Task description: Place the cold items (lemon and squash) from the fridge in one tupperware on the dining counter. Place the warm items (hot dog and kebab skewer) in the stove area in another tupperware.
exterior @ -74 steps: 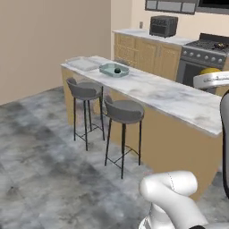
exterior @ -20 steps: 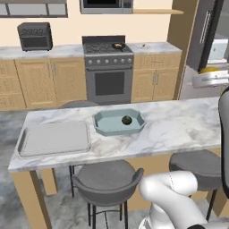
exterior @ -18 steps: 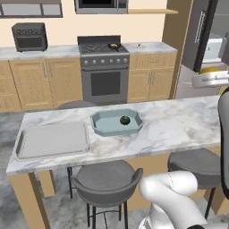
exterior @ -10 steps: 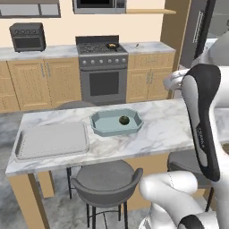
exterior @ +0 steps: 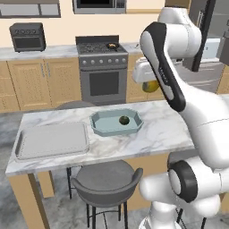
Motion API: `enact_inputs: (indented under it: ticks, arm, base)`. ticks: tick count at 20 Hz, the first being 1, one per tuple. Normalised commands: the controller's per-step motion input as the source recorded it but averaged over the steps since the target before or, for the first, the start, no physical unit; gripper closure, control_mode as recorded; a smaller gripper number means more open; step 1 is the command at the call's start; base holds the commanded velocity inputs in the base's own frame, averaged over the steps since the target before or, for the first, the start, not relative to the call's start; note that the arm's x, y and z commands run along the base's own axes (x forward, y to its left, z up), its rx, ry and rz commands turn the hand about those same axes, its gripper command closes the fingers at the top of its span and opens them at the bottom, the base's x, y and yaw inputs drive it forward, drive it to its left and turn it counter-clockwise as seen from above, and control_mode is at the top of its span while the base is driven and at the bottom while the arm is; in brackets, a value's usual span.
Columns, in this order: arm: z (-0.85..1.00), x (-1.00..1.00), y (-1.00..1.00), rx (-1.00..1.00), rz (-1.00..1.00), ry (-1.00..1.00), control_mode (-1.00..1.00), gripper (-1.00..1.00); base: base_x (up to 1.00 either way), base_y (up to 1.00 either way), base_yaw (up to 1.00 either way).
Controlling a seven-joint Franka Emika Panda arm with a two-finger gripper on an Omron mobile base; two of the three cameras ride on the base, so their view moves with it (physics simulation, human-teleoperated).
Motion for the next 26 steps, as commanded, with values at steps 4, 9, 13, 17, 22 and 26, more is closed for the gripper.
enact_inputs:
  ticks: [4, 9, 13, 17, 22, 26]
  arm:
    - [-0.18, 0.51, 0.31, 0.00, 0.06, 0.38, -1.00, 1.00]
    - [-0.23, 0.51, 0.35, -0.01, 0.04, 0.35, -1.00, 1.00]
    - [-0.37, 0.50, 0.40, -0.02, 0.03, 0.28, -1.00, 1.00]
    - [-0.32, 0.47, 0.31, -0.05, 0.00, 0.12, -1.00, 1.00]
    - [-0.19, 0.47, 0.15, 0.00, 0.00, 0.03, -1.00, 1.00]
    - [-0.18, 0.43, 0.06, 0.00, 0.00, 0.07, -1.00, 1.00]
  base:
    - [0.00, 0.00, 0.00]
    - [0.00, 0.00, 0.00]
    - [0.00, 0.00, 0.00]
    - [0.00, 0.00, 0.00]
    - [0.00, 0.00, 0.00]
    - [0.00, 0.00, 0.00]
